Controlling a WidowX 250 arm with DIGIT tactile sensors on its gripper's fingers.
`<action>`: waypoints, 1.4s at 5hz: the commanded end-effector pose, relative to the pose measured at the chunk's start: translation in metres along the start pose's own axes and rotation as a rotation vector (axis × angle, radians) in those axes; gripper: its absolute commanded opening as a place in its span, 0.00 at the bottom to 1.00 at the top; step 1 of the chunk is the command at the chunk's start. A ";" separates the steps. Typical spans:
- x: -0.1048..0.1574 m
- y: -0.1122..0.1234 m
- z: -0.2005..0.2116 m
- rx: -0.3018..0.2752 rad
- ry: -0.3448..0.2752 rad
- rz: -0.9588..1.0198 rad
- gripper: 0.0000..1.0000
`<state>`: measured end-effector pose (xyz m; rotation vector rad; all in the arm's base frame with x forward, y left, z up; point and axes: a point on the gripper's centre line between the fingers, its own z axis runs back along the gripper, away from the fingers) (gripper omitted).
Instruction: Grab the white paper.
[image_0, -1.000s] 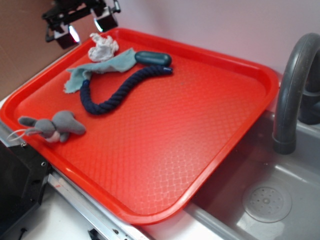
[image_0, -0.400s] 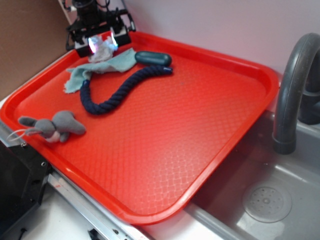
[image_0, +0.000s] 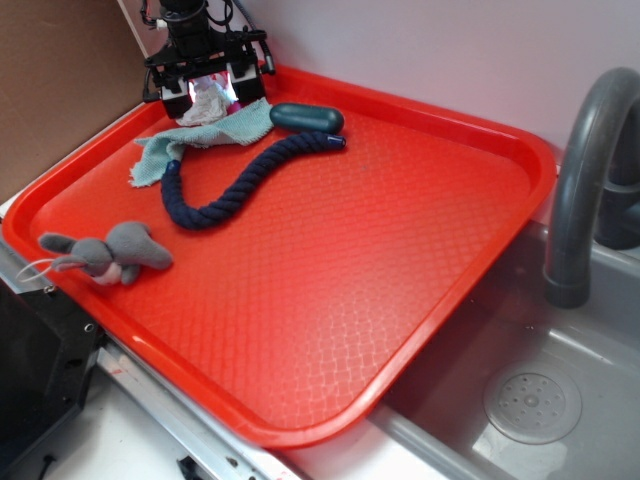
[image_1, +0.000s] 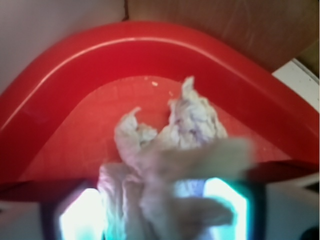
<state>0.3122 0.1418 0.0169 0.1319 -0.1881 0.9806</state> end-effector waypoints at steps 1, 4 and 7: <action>0.000 0.006 0.066 -0.004 -0.075 0.000 0.00; -0.074 0.002 0.186 -0.094 0.086 -0.398 0.00; -0.144 0.017 0.220 -0.181 0.067 -0.672 0.00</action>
